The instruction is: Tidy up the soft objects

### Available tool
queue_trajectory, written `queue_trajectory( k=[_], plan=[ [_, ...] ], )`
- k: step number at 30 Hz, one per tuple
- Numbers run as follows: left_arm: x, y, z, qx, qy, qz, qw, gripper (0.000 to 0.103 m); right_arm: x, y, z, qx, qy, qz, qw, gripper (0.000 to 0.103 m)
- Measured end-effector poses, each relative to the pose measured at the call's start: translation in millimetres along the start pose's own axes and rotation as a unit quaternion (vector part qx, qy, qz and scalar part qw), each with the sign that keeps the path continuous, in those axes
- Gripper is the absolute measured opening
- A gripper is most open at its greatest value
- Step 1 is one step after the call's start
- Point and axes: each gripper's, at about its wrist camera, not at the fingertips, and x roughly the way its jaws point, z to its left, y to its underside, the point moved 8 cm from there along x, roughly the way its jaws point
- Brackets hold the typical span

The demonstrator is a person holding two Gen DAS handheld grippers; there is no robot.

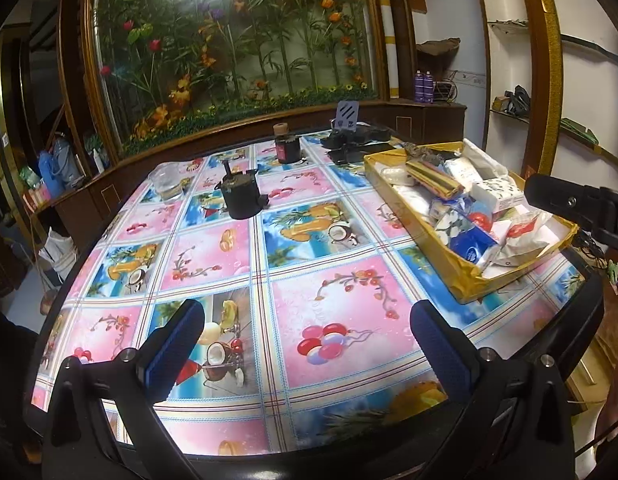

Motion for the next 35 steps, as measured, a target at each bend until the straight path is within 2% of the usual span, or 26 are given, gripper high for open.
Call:
queue_trajectory(
  k=[5, 19, 28, 31, 35],
  plan=[
    [-9, -2, -9, 0.016, -0.004, -0.011, 0.9998, 0.103, -11, 0, -2, 0.000, -0.001, -0.007, 1.000, 0.097],
    [-19, -3, -23, 0.036, -0.010, -0.026, 0.9990, 0.103, -14, 7, -13, 0.011, -0.001, -0.004, 1.000, 0.097],
    [-13, 0, -26, 0.041, -0.007, -0.013, 0.9991, 0.103, -5, 11, -15, 0.013, -0.001, 0.006, 1.000, 0.097],
    [-7, 5, -22, 0.030, 0.018, -0.002, 0.9994, 0.103, 0, 13, -11, 0.009, -0.001, 0.010, 1.000, 0.097],
    [3, 9, -10, 0.020, 0.014, 0.004, 0.9997, 0.102, 13, 19, -1, -0.001, -0.001, 0.024, 1.000, 0.097]
  ],
)
